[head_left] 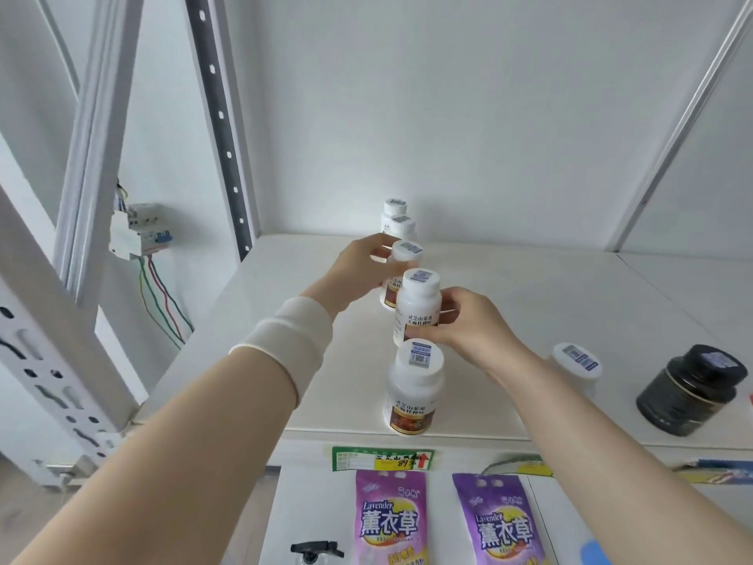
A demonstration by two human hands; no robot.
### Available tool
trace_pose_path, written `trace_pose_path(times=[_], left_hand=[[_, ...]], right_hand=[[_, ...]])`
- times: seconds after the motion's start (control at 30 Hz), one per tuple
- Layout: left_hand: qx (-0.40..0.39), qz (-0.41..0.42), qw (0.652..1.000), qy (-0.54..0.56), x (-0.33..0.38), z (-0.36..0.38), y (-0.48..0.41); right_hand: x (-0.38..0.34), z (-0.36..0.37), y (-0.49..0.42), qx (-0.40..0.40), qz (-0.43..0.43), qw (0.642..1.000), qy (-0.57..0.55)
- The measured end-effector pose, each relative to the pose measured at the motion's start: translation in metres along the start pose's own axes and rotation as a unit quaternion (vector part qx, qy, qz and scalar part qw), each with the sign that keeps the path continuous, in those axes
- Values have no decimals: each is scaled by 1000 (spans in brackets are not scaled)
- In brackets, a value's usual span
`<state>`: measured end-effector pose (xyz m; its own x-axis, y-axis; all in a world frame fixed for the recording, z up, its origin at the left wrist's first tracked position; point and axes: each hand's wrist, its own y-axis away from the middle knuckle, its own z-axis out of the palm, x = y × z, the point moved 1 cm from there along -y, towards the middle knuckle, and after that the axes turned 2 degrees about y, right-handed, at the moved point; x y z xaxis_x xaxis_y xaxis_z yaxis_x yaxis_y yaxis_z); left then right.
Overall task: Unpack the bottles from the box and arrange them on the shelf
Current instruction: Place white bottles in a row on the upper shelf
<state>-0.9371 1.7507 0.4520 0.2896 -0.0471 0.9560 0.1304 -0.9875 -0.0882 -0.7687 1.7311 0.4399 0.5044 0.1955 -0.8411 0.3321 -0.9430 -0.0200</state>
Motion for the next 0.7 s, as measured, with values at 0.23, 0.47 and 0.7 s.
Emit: trace_pose_path(times=[0.23,0.47,0.7], left_hand=[[-2,10,1000,-12,-14,8,-15],[4,12,1000,-20,-18,12,-15],[35,16,995,-88,14,-6,-1]], right_hand=[[5,5,0,-7,30,999,13],[3,10,5,-7,31,999,31],[-11,-12,11,-19,24,1000,8]])
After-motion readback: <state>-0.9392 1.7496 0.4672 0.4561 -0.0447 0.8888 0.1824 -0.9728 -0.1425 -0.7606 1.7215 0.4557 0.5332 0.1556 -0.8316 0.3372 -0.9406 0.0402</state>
